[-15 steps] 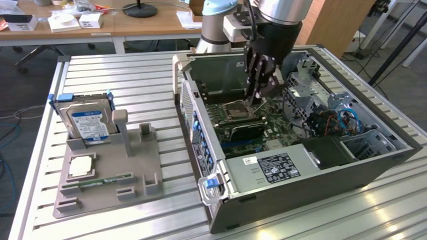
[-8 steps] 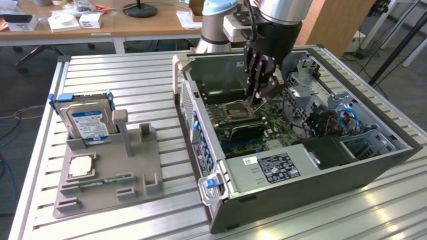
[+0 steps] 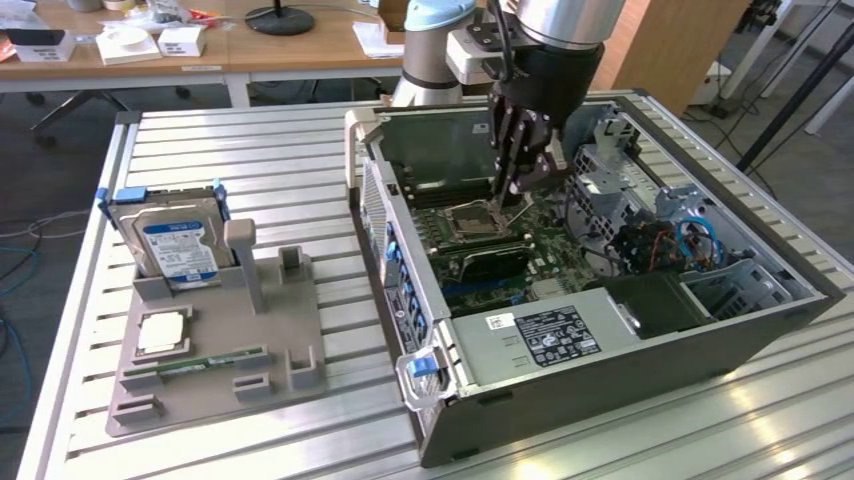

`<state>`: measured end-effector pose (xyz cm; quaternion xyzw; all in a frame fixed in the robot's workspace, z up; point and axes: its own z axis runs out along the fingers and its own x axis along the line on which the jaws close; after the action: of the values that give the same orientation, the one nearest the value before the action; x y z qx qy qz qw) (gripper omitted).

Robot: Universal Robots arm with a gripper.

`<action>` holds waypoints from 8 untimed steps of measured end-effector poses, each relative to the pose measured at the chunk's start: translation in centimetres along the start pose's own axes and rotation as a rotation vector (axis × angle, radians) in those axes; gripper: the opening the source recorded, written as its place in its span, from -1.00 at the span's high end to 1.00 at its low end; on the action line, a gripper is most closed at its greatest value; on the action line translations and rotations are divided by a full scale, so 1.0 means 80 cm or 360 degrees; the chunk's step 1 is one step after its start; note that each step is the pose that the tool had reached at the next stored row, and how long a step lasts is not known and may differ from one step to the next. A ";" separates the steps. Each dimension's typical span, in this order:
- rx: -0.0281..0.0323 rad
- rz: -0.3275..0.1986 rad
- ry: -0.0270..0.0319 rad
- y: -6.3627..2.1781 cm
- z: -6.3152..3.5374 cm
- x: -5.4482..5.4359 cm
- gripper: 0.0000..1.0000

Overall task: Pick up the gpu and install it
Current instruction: 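Press down on the gpu until it lock into place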

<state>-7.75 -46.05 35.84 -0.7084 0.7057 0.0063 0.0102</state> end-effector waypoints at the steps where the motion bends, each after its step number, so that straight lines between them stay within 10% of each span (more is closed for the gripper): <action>1: 0.00000 0.0000 0.00000 0.000 0.000 0.000 0.47; 8: 0.00000 0.0000 -0.00001 0.000 0.000 0.000 0.80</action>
<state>-7.75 -46.05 35.84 -0.7084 0.7057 0.0063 0.0103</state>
